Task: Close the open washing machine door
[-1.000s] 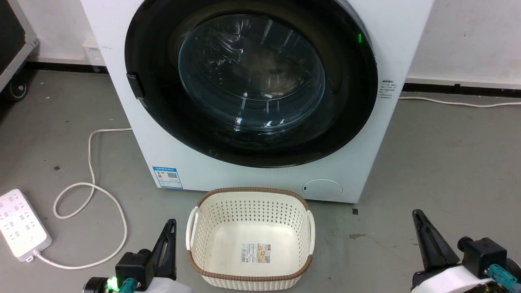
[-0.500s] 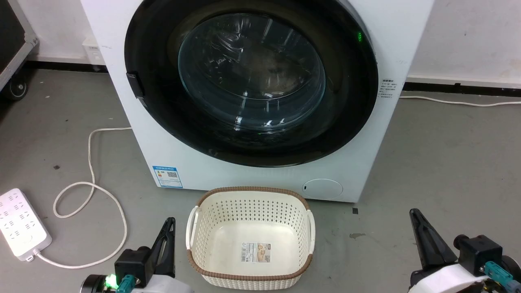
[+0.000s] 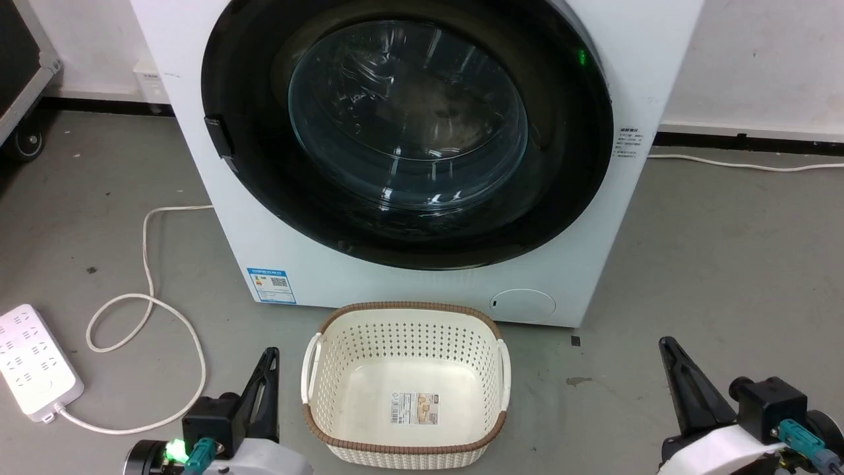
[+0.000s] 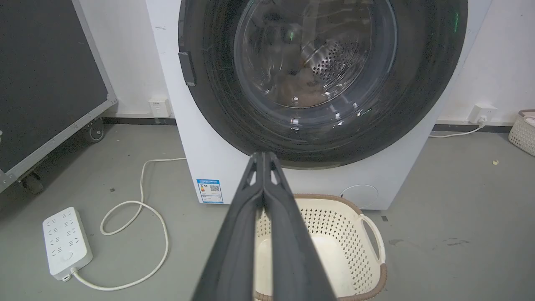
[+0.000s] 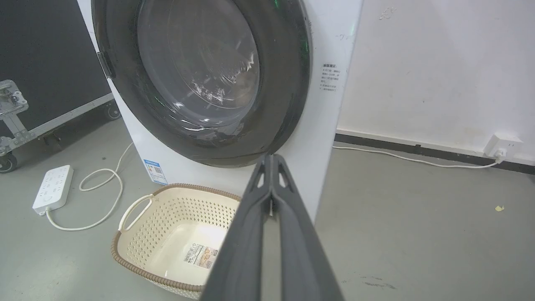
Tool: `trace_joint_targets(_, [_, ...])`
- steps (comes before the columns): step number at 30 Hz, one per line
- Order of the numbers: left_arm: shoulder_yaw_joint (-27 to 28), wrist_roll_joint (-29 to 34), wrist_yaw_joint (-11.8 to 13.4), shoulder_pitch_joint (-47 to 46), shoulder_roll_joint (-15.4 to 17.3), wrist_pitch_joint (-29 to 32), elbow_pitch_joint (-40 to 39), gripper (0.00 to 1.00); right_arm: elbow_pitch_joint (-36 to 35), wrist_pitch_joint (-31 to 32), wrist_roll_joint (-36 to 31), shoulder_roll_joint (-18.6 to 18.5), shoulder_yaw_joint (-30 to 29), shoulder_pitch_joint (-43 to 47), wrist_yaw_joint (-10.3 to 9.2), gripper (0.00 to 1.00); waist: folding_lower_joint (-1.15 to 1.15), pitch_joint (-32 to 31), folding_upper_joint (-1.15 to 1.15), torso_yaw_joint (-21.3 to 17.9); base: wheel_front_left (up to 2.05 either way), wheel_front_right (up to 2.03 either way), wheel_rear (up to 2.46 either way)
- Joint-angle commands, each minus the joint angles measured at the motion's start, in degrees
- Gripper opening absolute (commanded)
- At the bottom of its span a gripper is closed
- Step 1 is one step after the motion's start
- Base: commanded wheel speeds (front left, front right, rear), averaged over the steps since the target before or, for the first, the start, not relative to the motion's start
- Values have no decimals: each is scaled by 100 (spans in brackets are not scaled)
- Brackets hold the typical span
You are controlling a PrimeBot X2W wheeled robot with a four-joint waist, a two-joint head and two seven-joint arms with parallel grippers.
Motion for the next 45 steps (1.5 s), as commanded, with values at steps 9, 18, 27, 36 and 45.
trace_joint_targets(9, [64, 93, 0, -77, -29, 127, -99, 0, -115, 110, -99, 65, 16, -48, -3, 0, 0, 10, 0, 2, 0, 0, 0])
trace_joint_targets(18, [134, 173, 0, -99, -44, 279, -191, 0, -212, 253, -194, 102, 28, -58, -3, 0, 0, 24, 0, 3, 0, 0, 0])
trace_joint_targets(27, [183, 228, 0, -114, -54, 384, -255, 0, -278, 352, -259, 128, 36, -65, -3, 0, 0, 33, 0, 5, 0, 0, 0])
trace_joint_targets(36, [242, 295, 0, -133, -66, 513, -333, 0, -360, 474, -339, 159, 46, -73, -4, 0, 0, 45, 0, 6, 0, 0, 0])
trace_joint_targets(45, [290, 350, -1, -149, -76, 618, -397, 0, -426, 573, -405, 185, 54, -79, -4, 0, 0, 55, 0, 8, 0, 0, 0])
